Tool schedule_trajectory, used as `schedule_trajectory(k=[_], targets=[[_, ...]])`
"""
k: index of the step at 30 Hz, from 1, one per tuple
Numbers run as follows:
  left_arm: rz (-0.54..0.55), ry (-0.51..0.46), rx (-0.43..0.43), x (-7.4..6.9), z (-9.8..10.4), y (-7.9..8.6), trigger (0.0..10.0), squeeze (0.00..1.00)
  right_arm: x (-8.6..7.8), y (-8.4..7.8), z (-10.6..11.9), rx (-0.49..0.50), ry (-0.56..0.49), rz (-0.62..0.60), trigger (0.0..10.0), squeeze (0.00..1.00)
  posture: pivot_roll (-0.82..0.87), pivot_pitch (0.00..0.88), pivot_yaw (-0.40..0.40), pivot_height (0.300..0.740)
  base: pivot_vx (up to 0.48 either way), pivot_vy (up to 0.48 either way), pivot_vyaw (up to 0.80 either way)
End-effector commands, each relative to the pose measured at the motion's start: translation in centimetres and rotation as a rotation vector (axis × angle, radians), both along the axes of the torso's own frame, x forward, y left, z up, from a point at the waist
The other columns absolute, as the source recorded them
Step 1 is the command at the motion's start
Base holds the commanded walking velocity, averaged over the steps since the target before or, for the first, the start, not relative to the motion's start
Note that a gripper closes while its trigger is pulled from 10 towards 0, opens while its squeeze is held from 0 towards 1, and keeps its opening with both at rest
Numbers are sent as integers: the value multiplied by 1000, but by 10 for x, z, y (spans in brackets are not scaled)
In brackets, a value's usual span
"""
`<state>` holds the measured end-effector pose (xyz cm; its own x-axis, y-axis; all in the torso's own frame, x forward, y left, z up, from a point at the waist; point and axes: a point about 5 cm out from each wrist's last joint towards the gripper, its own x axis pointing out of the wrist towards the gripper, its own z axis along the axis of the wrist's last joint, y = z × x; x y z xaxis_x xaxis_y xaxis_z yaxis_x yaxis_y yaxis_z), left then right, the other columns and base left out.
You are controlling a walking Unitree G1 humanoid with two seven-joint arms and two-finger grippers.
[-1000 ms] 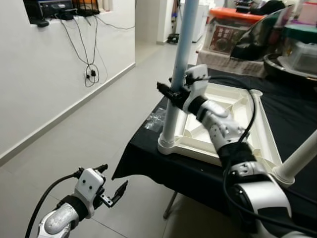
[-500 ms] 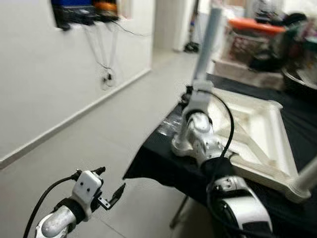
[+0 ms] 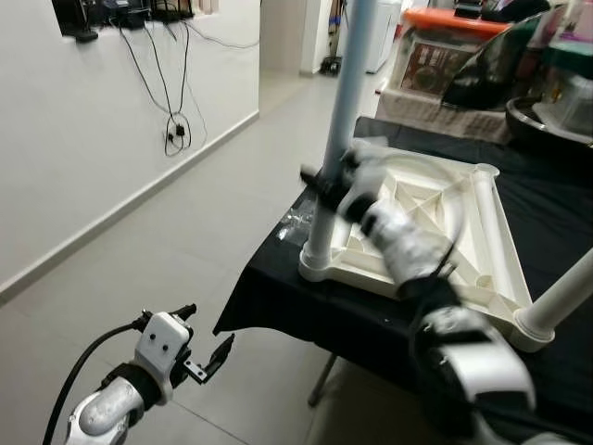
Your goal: Building children table
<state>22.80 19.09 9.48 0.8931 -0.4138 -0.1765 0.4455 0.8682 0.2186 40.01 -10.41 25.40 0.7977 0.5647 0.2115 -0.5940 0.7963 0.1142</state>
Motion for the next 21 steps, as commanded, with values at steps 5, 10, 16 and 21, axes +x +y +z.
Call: schedule_trajectory(k=[5,10,16,21], targets=[[1,5,1,-1,-4,-2,10000,0,4,-9,-25,-84,130,-42,0,0,63,0,-125,740,0,0,0],[2,7,1,-2,-4,-2,10000,0,10,-34,-62,-106,359,-610,0,0,61,0,-123,740,0,0,0],[8,7,4,-3,-4,-1,10000,0,-14,-37,-98,-44,485,-918,0,0,63,0,-114,740,0,0,0],[-4,12,12,-3,-5,-2,10000,0,-18,2,-79,-79,346,-663,10000,0,52,0,-112,740,0,0,0]])
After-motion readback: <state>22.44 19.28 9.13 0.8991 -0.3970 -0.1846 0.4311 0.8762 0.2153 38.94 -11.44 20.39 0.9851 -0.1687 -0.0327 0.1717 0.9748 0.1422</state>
